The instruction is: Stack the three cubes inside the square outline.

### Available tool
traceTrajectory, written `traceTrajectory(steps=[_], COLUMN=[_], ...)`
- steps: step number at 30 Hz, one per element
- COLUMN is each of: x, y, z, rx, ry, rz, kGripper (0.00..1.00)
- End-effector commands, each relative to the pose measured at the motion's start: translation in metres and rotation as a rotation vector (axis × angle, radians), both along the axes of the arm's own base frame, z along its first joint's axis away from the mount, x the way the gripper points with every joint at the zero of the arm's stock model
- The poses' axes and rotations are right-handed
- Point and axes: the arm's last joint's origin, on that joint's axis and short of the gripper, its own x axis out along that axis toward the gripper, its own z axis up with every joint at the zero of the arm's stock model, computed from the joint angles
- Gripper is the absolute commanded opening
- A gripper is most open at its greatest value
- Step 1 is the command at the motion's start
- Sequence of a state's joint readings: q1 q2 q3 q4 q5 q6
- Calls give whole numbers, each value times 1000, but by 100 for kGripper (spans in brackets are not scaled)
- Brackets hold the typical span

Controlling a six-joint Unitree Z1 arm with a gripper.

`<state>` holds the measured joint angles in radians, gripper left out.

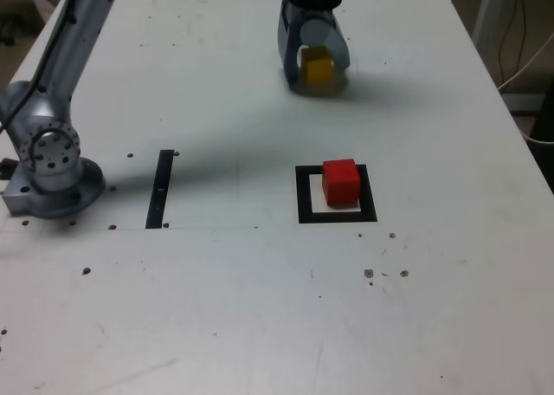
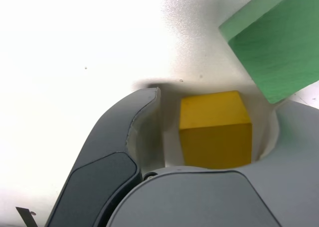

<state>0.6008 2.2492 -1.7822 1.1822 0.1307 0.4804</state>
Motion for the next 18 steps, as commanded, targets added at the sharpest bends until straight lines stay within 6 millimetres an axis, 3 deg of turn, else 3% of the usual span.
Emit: traceTrajectory(steps=[1,4,12,18], x=[1,2,4,1], y=[1,1,2,-1], z=[-2,-3,-1,6], rx=[-6,-8,10,11], ry=[5,9,-5,-10], rz=[2,4,3,1], kGripper=[60,55,30,26])
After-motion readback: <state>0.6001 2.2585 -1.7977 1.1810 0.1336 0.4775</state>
